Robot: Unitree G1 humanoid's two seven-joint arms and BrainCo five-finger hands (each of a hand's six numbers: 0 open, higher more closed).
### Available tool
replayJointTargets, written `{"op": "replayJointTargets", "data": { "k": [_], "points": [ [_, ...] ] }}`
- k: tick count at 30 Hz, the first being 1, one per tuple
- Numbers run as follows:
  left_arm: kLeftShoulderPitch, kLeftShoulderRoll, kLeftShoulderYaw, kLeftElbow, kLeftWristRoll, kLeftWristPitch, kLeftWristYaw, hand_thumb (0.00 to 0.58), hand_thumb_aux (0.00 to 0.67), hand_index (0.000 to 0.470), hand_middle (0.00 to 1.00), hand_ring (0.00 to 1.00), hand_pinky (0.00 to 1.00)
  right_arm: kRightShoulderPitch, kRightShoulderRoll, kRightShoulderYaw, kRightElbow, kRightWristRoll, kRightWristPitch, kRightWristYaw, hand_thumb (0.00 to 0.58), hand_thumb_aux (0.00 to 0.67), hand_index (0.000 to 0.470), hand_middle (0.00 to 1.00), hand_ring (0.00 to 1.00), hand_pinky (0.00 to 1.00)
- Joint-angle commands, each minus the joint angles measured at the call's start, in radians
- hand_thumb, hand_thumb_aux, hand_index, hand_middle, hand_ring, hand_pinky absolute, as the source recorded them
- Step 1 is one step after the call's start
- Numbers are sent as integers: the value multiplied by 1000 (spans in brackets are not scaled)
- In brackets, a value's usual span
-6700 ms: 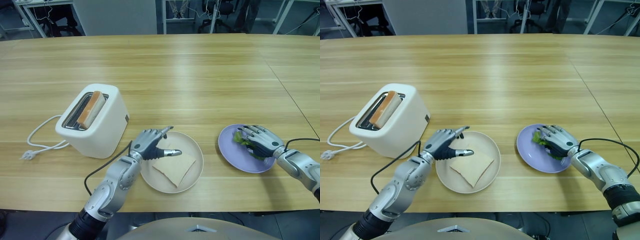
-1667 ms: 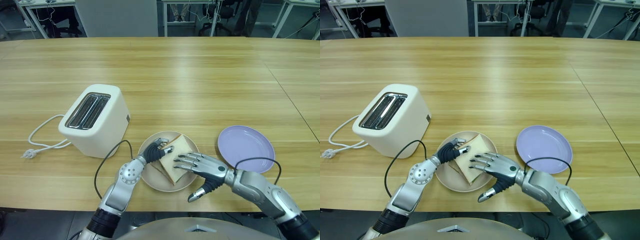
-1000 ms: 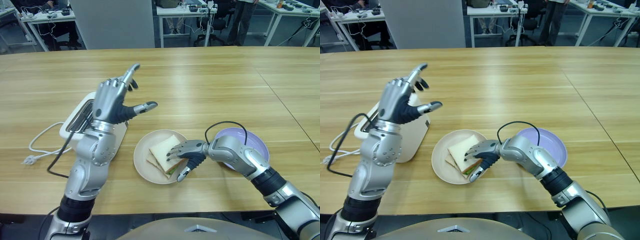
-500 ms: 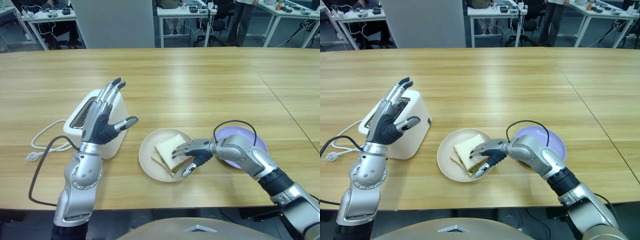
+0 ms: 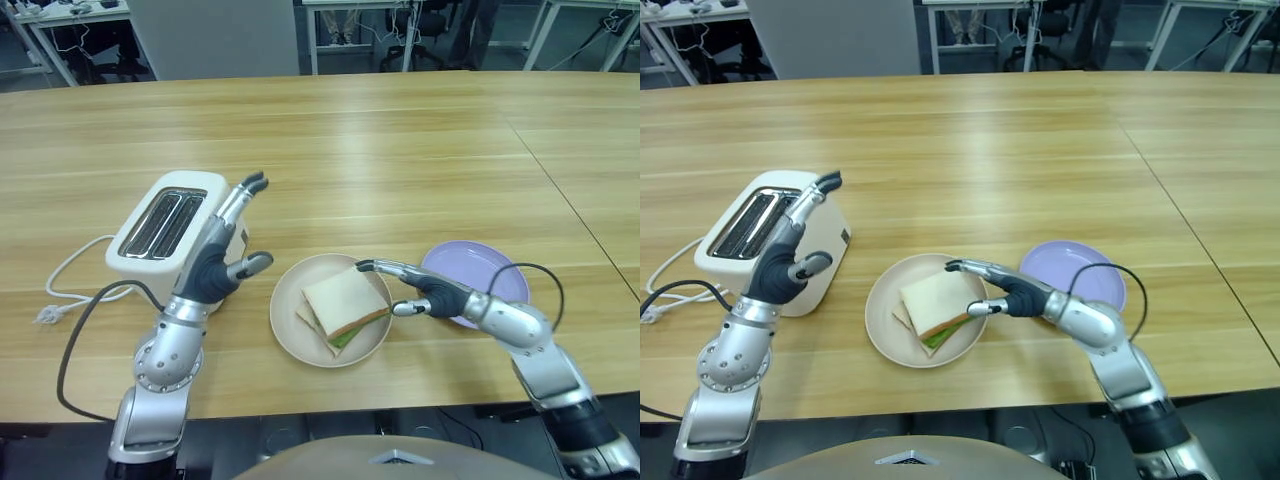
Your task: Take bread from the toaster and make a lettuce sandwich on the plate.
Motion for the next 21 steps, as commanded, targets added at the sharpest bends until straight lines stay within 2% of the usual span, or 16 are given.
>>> {"op": "replayJointTargets", "data": {
  "k": [1, 5, 8, 13, 21],
  "points": [
    [48, 40, 17, 8, -102, -77, -81, 580, 670, 460, 1000, 1000, 1000, 71, -32, -70, -83, 101, 55, 18, 580, 670, 460, 1000, 1000, 1000],
    [142, 119, -15, 10, -232, -180, -222, 580, 670, 460, 1000, 1000, 1000, 181, -71, -80, -166, 162, 69, 54, 580, 670, 460, 1000, 1000, 1000],
    [233, 203, -54, 14, -264, -213, -336, 580, 670, 460, 1000, 1000, 1000, 268, -108, -63, -219, 168, 53, 87, 580, 670, 460, 1000, 1000, 1000],
    [332, 310, -128, 111, -95, -246, -429, 580, 670, 460, 1000, 1000, 1000, 369, -130, 21, -217, 74, 5, 100, 580, 670, 460, 1000, 1000, 1000],
    [311, 363, -239, 209, 196, -205, -445, 580, 670, 460, 1000, 1000, 1000, 378, -121, 174, -49, -262, -99, -9, 580, 670, 460, 1000, 1000, 1000]
  ]
}}
